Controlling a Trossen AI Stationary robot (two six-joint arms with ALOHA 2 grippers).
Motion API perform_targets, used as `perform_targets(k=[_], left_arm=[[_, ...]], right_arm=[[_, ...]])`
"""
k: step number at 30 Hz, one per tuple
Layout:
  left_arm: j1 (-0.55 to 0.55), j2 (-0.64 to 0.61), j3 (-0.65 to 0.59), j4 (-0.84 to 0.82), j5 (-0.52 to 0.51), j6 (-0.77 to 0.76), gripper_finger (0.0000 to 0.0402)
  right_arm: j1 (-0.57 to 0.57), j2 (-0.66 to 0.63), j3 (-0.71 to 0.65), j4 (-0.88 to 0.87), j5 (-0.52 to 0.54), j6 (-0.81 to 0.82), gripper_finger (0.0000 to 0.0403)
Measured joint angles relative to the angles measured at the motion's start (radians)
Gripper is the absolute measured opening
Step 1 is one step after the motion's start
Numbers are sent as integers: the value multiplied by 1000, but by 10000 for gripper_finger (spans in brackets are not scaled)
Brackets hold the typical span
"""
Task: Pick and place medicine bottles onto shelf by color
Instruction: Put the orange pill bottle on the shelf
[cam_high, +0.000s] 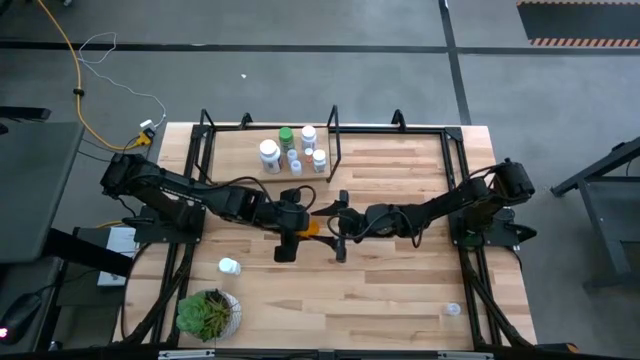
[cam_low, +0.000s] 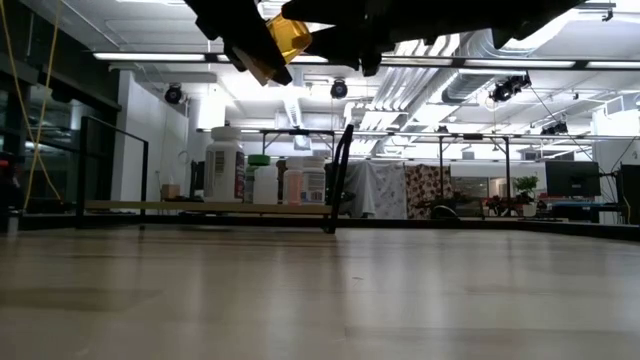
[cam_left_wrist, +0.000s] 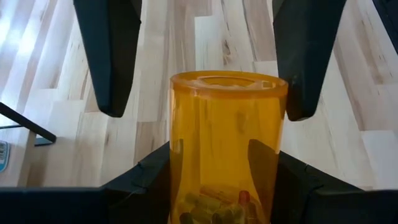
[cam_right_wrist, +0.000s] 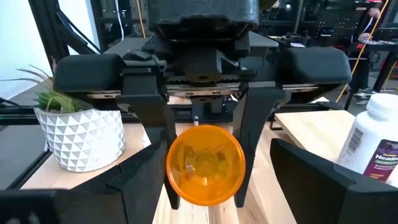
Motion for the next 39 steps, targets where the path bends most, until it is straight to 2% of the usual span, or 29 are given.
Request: perform_targets(k=[8, 28, 33, 39], left_arm=[[0, 0, 0, 9, -7, 5, 179], [0, 0, 0, 30, -14, 6, 179], [0, 0, 0, 29, 6, 8, 184], [0, 0, 0, 28, 34, 19, 216]], right_arm=[[0, 0, 0, -4, -7, 49, 270], [0, 0, 0, 8, -7, 50, 173], [0, 0, 0, 6, -8, 52, 170], [1, 0, 0, 3, -14, 50, 177]])
